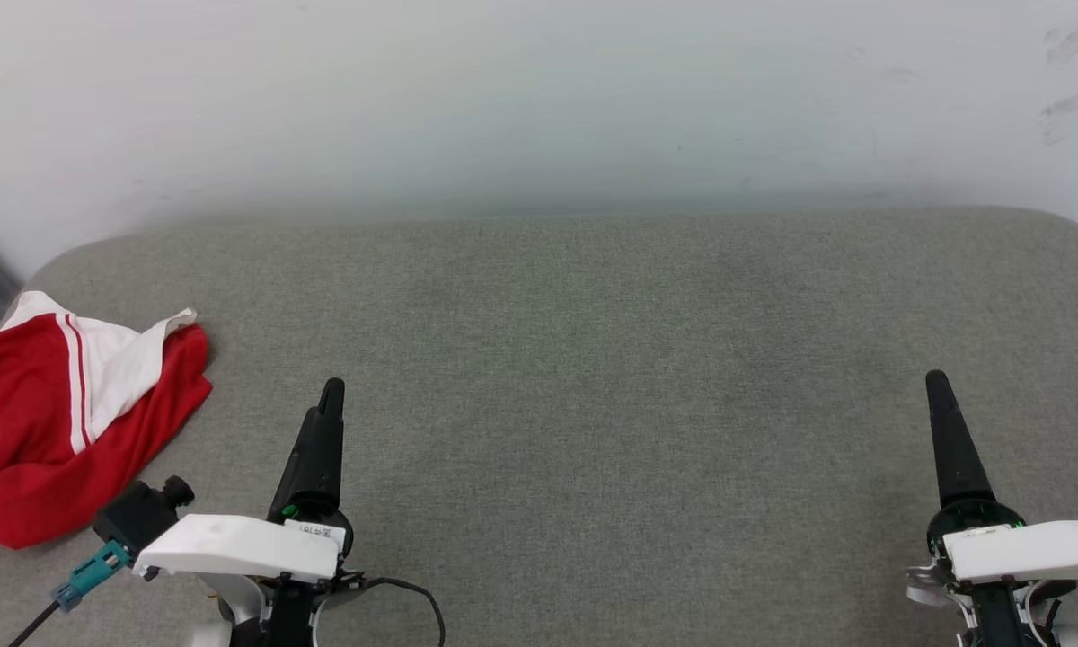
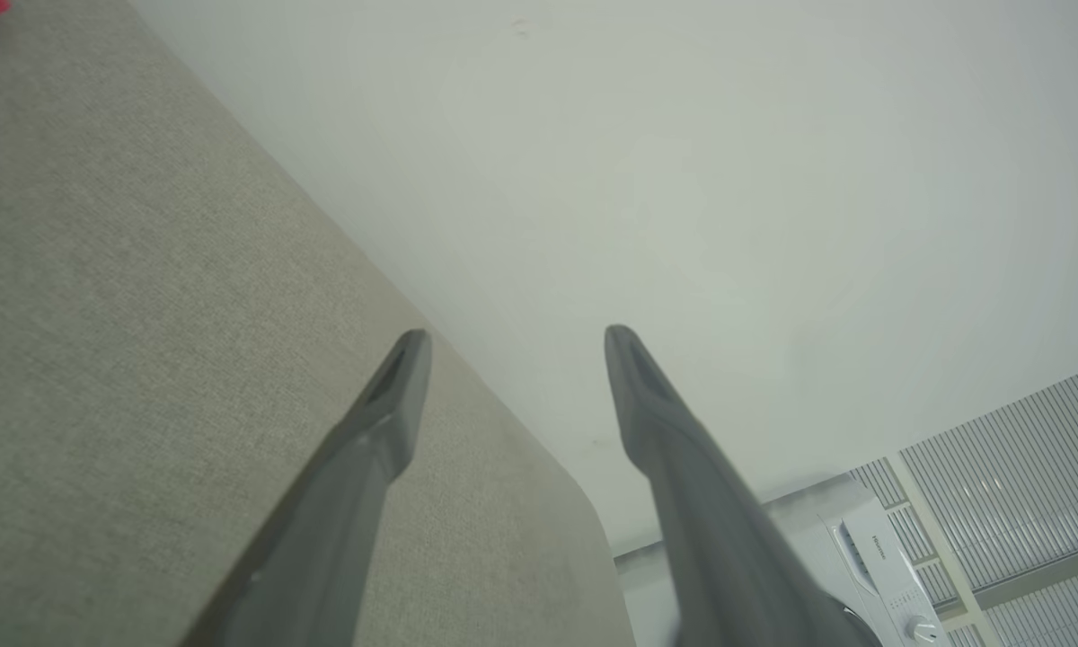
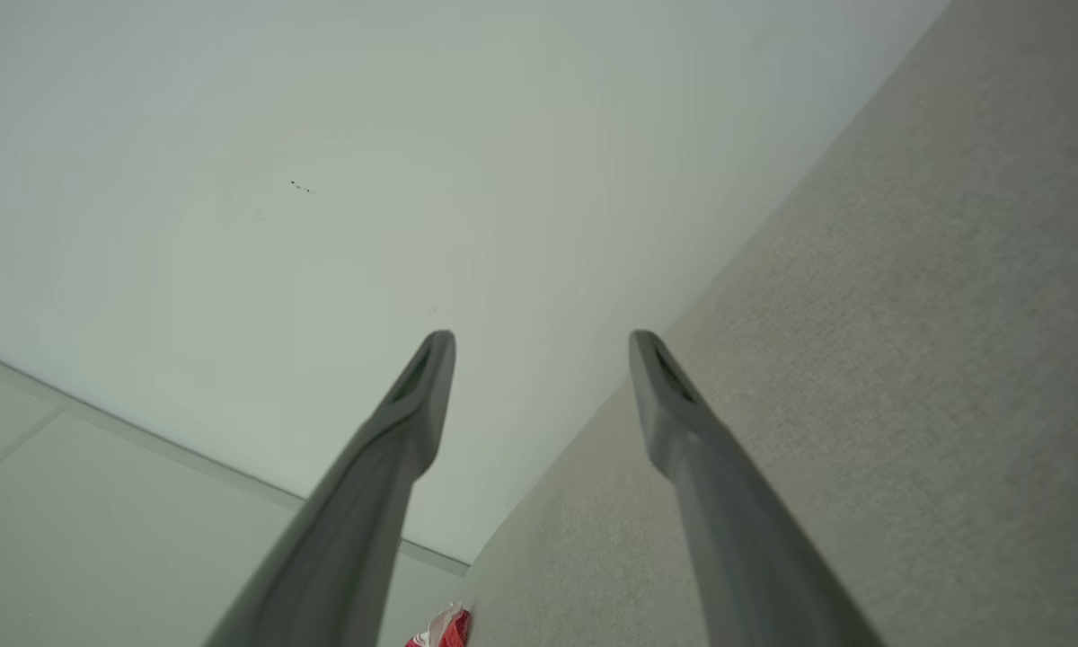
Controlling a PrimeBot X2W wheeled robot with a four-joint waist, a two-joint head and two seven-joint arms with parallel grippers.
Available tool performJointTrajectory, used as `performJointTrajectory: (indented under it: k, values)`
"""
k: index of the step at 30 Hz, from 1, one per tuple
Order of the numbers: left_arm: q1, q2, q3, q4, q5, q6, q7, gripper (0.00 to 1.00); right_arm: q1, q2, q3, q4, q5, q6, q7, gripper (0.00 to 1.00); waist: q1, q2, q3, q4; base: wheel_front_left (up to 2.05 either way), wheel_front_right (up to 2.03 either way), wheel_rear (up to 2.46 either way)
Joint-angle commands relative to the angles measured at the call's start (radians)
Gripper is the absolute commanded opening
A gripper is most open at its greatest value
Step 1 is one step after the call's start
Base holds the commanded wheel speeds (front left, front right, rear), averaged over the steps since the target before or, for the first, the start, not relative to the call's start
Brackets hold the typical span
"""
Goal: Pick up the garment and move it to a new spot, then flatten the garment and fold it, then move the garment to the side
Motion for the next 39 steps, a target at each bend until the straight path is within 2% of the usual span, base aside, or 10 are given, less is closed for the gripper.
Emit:
performJointTrajectory:
  k: [1,14,27,39]
  values:
    - [-0.028,0.009,-0.006,-0.023,0.072,0.000,-0.015,1.00,-0.008,-0.009,0.006,-0.026,-0.091,0.002,-0.011,1.00,0.0000,0.0000,0.000,0.001,0.00,0.00,0.00]
    - [-0.021,0.022,-0.015,-0.019,0.384,0.000,-0.057,1.00,0.003,-0.007,0.014,-0.076,-0.402,0.002,0.012,1.00,0.0000,0.0000,0.000,0.007,0.00,0.00,0.00]
    - [-0.010,0.041,-0.032,-0.015,0.617,0.008,-0.094,1.00,0.035,-0.014,0.026,-0.116,-0.651,0.002,0.054,1.00,0.0000,0.0000,-0.002,0.010,0.00,0.00,0.00]
    - [-0.002,0.053,-0.042,0.007,0.762,0.032,-0.125,1.00,0.048,-0.006,0.022,-0.143,-0.818,0.002,0.067,1.00,0.0000,0.0000,-0.003,0.014,0.00,0.00,0.00]
